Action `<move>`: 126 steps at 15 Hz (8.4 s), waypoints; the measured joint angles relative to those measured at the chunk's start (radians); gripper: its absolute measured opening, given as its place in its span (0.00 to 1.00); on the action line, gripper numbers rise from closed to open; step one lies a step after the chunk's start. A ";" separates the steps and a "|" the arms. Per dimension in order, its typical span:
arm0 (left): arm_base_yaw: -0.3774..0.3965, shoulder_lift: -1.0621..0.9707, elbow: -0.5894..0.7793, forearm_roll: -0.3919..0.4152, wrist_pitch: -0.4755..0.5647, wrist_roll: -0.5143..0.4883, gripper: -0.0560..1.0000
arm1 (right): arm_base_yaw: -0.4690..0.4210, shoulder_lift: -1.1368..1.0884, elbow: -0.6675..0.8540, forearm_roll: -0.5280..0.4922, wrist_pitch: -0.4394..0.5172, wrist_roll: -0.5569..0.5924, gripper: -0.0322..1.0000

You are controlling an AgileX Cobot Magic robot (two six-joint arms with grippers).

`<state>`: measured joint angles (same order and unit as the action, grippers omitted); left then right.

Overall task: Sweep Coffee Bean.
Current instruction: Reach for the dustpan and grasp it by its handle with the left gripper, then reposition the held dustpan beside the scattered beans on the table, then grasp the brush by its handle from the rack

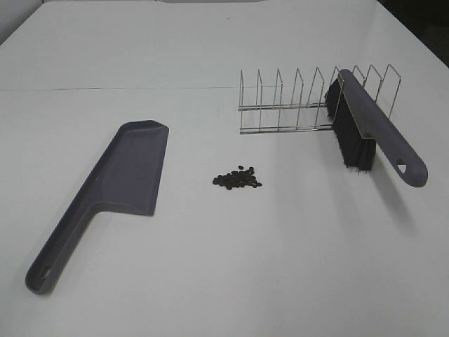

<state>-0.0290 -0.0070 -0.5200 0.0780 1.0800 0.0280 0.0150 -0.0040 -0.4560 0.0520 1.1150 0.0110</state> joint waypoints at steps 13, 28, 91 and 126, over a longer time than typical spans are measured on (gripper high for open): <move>0.000 0.000 0.000 -0.045 -0.012 0.030 0.99 | 0.000 0.000 0.000 0.000 0.000 0.000 0.61; 0.000 -0.001 0.001 -0.083 0.003 0.030 0.99 | 0.000 -0.001 0.004 0.045 -0.005 0.000 0.61; -0.314 1.978 -0.487 -0.058 -0.446 -0.244 0.78 | 0.000 -0.001 0.004 -0.045 -0.005 0.003 0.61; -0.314 1.862 -0.487 -0.078 -0.337 -0.199 0.35 | 0.000 0.566 -0.175 0.048 -0.070 0.025 0.61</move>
<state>-0.3430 1.8550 -1.0070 0.0000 0.7430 -0.1710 0.0150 0.5620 -0.6310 0.1000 1.0450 0.0360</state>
